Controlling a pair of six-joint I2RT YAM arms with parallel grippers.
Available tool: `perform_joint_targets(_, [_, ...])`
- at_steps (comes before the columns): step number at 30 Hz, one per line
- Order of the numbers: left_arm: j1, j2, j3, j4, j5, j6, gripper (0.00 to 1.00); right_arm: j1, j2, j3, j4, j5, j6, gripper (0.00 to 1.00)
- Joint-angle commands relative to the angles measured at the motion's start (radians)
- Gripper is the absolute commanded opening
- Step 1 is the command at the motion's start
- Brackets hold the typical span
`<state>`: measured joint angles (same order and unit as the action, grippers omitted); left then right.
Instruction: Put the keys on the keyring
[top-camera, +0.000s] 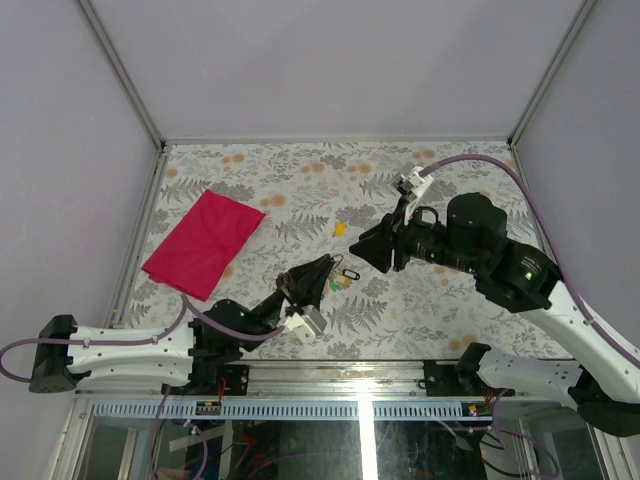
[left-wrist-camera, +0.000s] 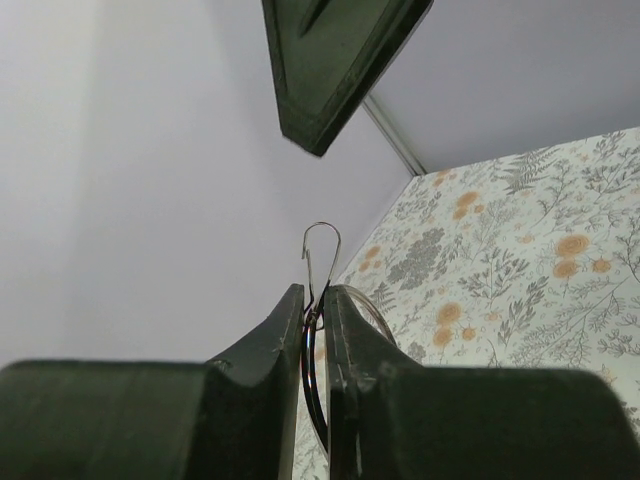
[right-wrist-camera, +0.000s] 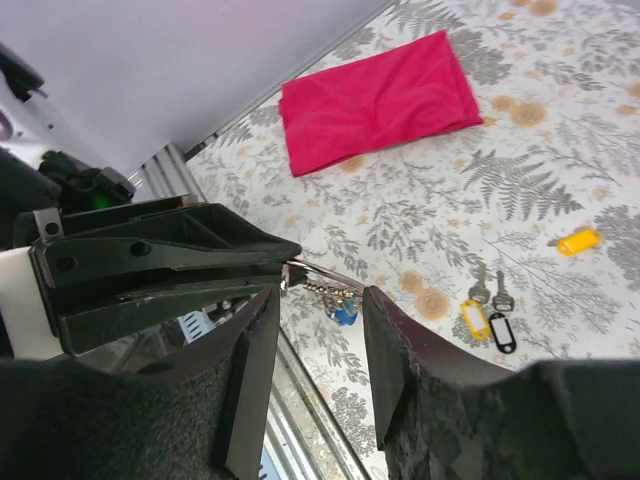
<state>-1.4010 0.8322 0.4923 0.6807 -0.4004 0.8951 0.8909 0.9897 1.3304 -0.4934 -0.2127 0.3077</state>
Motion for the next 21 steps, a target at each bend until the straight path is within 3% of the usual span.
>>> perform_joint_targets(1, [-0.004, -0.019, 0.056, -0.038, -0.048, -0.067, 0.00, 0.008, -0.046, -0.039, 0.075, 0.148, 0.024, 0.46])
perform_joint_targets(6, [-0.003, -0.008, 0.107, -0.150, -0.120, -0.130, 0.00, 0.007, -0.052, -0.052, 0.010, 0.243, 0.060, 0.51])
perform_joint_targets(11, [0.015, -0.011, 0.121, -0.238, -0.153, -0.144, 0.00, -0.007, 0.024, -0.020, -0.132, 0.342, 0.107, 0.46])
perform_joint_targets(17, [0.111, -0.072, 0.109, -0.341, -0.117, -0.219, 0.00, -0.154, 0.111, -0.089, -0.124, 0.216, 0.134, 0.46])
perform_joint_targets(21, [0.169, -0.113, 0.112, -0.399, -0.072, -0.279, 0.00, -0.188, 0.185, -0.163, -0.067, 0.172, 0.131, 0.48])
